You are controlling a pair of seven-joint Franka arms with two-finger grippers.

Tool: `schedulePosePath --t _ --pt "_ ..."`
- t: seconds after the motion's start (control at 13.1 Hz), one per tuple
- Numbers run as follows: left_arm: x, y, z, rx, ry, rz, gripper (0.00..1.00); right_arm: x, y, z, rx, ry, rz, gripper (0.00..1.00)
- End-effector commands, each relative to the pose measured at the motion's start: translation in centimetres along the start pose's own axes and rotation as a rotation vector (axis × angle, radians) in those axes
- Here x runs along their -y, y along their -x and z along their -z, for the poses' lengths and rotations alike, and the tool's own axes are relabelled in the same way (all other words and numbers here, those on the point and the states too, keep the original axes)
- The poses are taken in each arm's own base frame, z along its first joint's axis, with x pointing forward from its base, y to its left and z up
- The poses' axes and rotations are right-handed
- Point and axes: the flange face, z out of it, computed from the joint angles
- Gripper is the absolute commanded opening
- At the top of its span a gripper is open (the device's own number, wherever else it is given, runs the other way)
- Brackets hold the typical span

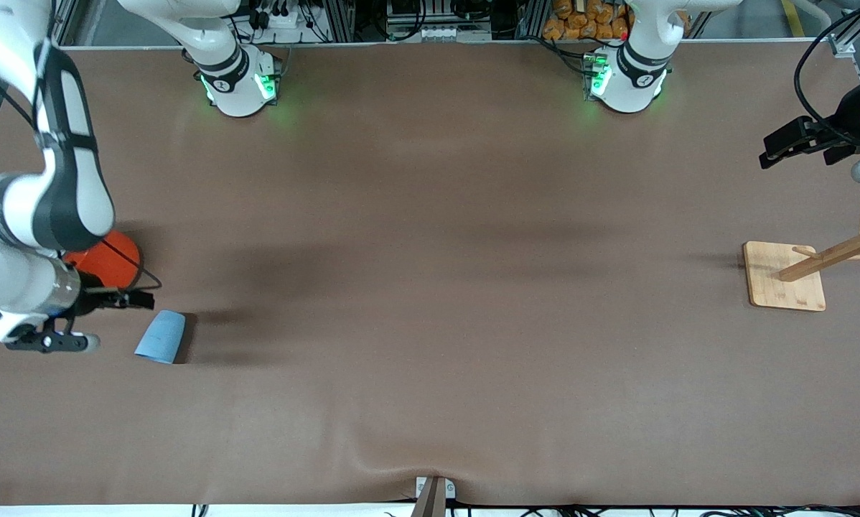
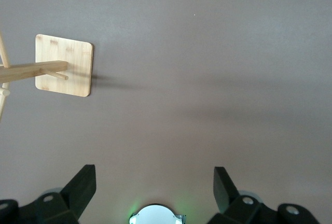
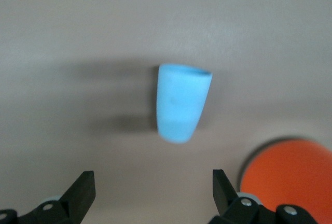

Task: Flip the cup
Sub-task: 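Close the right gripper on the blue cup's base and lift it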

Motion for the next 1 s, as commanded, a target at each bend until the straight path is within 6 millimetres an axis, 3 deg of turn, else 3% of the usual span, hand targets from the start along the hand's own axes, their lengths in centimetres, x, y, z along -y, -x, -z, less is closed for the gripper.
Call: schedulePosePath --t 0.0,0.31,0.54,0.77,0.92 --pt "-0.1 -0.1 0.1 0.014 -0.003 0.01 1.0 -2.4 -2.1 -4.2 -0.048 -0.016 -0.052 1.0" --pt "-0.6 -0.4 -0.3 0.022 -0.008 0.007 1.0 -3.3 -2.8 -10.3 -0.065 -0.014 -0.066 1.0" --pt "-0.8 -0.5 -0.3 0.02 -0.008 0.006 1.0 -2.7 -2.3 -14.6 -0.07 -0.014 -0.061 1.0" --pt "-0.6 -0.6 -0.3 0.02 -0.008 0.009 1.0 -2.3 -1.9 -16.6 -0.058 -0.013 -0.056 0.98" --pt "-0.4 -0.6 -0.3 0.02 -0.006 0.009 1.0 -2.2 -1.8 -16.9 -0.059 -0.013 -0.053 0.57"
